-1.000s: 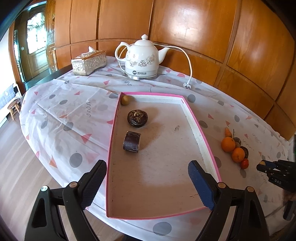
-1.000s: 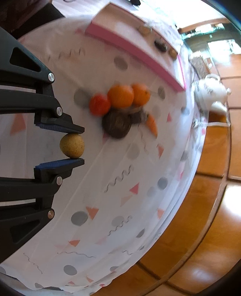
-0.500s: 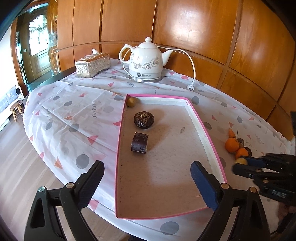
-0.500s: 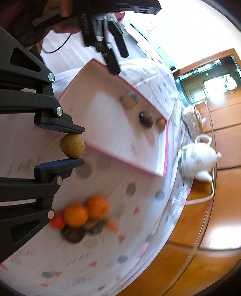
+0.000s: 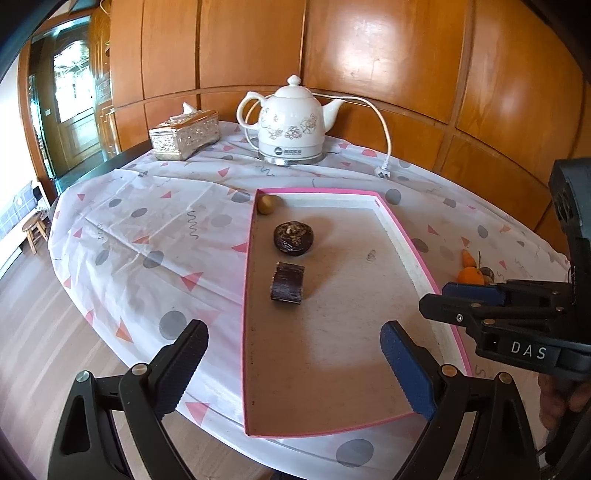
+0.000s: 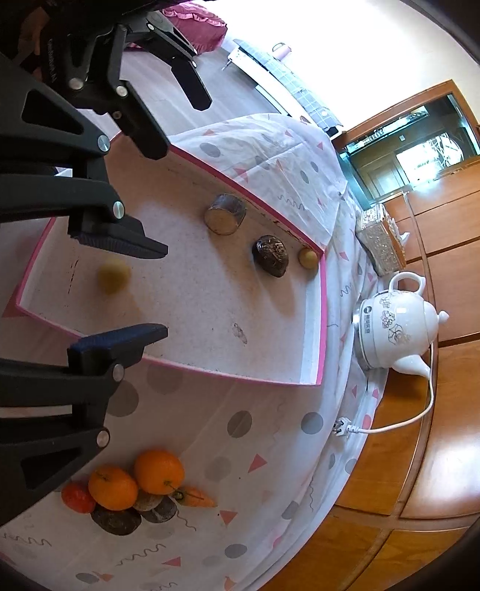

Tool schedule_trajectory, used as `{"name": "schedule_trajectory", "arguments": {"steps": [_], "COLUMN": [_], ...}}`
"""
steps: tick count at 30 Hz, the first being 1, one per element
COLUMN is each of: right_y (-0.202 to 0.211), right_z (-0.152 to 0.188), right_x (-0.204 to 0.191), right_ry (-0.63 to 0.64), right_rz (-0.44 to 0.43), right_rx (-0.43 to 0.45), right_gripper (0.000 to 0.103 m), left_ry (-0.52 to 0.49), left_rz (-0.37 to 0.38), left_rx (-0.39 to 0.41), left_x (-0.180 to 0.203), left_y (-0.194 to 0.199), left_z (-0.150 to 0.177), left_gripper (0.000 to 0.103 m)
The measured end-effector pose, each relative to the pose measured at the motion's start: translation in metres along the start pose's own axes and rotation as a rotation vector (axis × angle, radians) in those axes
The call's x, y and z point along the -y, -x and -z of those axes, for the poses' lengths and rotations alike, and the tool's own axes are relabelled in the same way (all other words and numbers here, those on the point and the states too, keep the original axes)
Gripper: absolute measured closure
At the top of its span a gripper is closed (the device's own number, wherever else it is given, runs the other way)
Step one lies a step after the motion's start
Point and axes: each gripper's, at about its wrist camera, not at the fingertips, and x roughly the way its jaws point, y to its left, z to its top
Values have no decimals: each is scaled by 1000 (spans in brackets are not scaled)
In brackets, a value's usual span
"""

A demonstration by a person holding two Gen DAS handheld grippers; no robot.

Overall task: Organize fruits
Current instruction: 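Carry the yellow fruit into the pink tray and open the right gripper, then withdraw the right gripper from the tray back toward the fruits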

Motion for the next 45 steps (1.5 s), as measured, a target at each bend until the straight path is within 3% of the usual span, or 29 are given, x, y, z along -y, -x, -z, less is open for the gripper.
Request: {"name": "schedule_trajectory", "arguments": {"steps": [8, 11, 13, 16, 37, 45], "right_y": [18, 24, 28, 34, 85, 95], "right_z": [10, 16, 20, 27, 63, 70], "right_x": [2, 5, 7, 13, 112, 131], "right_ry": [33, 37, 41, 48, -86, -91], "right_rz": [79, 102, 116, 135, 312, 350], "right_rx": [32, 38, 41, 43, 28, 24], "right_gripper": [66, 62, 54, 53, 53, 53], "left_ry": [-33, -61, -71, -80, -150, -204], "left_rz": [37, 49, 56, 66, 136, 176], "left_rx": [6, 10, 9, 3, -9, -33], "left_x": [10, 17, 20, 24, 52, 69], "left_y": [2, 4, 4, 3, 6, 4], "left_z": [0, 0, 0, 1, 0, -2], "left_gripper": [4, 4, 4, 4, 4, 10]}}
